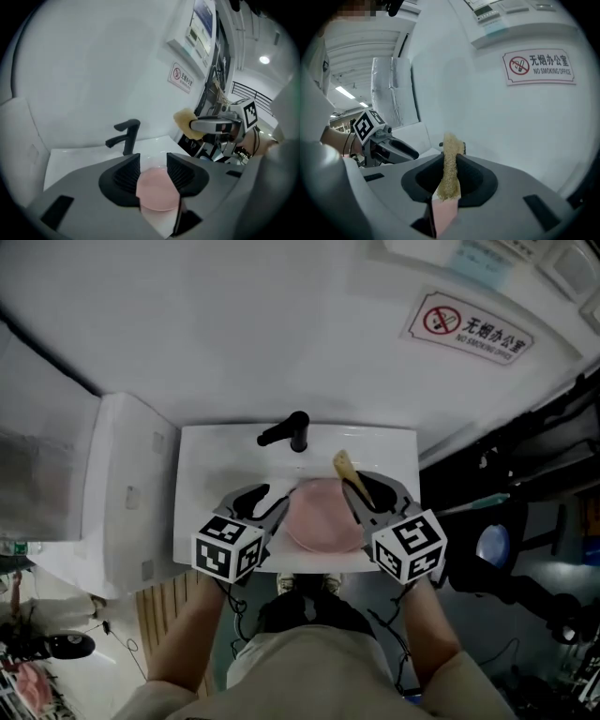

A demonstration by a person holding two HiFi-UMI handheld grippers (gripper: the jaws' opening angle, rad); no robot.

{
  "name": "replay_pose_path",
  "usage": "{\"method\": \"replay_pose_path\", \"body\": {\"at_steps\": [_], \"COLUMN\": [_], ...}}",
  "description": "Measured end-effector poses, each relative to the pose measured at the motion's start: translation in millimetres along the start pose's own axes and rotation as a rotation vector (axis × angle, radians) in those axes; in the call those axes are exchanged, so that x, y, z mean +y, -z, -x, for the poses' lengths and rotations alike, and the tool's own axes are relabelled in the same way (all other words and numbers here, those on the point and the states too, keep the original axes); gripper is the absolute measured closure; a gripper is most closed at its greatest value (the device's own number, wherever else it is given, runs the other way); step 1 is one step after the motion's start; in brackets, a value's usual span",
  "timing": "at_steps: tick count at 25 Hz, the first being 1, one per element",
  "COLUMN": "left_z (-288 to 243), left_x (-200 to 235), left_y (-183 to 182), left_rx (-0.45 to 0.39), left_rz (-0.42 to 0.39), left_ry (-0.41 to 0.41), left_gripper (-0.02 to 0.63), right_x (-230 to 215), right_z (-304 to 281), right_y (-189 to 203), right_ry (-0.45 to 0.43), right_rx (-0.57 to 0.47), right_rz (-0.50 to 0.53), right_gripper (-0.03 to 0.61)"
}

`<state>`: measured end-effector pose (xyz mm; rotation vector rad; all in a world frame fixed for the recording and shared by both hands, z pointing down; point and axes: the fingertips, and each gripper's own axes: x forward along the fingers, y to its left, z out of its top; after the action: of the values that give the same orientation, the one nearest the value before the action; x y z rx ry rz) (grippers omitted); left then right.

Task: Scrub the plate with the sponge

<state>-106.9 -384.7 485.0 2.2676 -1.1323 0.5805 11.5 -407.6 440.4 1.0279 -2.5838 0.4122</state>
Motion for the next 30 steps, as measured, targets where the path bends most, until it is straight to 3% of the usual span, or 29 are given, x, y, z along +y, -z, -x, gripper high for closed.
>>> {"method": "replay_pose_path", "body": {"at_steps": [17,26,30], "left_z": [-107.3,-137.4,-144.0], "left_x": [46.5,46.7,42.7], "left_y": [149.1,195.3,208.0], "left_rx": [0.338,0.464,0.503], "left_rz": [0.283,0.366,0.434], "left_ry": [0.100,0.203,0.255], "left_gripper": [0.410,0.391,0.441], "right_x": [-5.6,13.1,22.2], "right_z": [-94.7,-124.6,-131.4], "right_y": [144.5,207.0,225.9], "right_ry": [-0.103,-0.213,-0.258], "right_rx": [0.281,0.443,0.506], "right_rz": [-0.095,-0.069,-0.039], "right_gripper": [0.497,0.497,0.497]}}
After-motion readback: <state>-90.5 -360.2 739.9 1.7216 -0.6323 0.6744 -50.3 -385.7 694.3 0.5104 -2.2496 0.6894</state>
